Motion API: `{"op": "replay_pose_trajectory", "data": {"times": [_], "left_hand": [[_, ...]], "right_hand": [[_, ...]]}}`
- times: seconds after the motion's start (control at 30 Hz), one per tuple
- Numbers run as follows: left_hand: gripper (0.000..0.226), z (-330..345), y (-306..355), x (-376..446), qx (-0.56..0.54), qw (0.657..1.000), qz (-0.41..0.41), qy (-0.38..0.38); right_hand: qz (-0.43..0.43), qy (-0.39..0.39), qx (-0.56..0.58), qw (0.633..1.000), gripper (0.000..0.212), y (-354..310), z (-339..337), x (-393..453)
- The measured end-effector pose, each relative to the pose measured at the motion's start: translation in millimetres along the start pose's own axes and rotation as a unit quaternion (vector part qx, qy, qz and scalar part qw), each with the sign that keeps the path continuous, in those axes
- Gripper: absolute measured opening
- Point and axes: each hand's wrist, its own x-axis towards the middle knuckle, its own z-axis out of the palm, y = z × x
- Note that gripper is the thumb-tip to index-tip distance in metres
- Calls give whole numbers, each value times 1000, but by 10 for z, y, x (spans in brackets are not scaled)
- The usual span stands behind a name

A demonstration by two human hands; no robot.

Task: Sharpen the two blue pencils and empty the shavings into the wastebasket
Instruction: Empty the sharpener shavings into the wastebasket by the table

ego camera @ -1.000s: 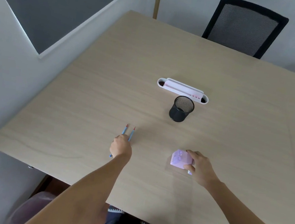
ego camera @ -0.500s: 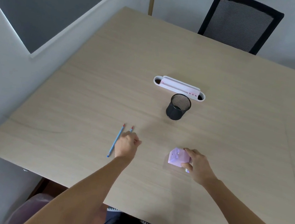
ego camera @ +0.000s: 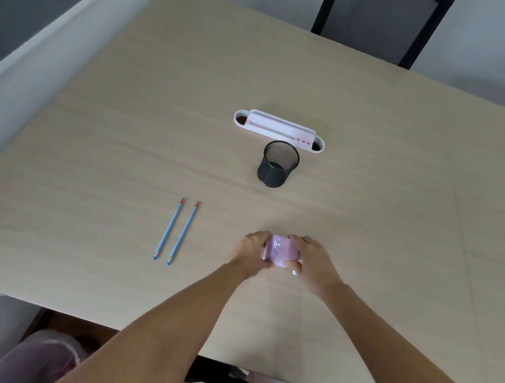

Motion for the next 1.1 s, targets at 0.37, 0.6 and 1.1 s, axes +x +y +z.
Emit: {"op": "replay_pose_trajectory", "data": {"times": [0.37, 0.6, 1.1], "left_hand": [[49, -165, -53, -108, -34, 999, -6, 7], [54, -365, -181, -383, -36, 995, -36, 80], [50, -979, -853, -1954, -71, 926, -165, 333]], "right_hand": [[6, -16, 14, 1000, 48, 31, 27, -6], [-6, -15, 48, 999, 45, 62, 54, -51], [-229, 103, 38, 967, 66, -842, 221, -45]]}}
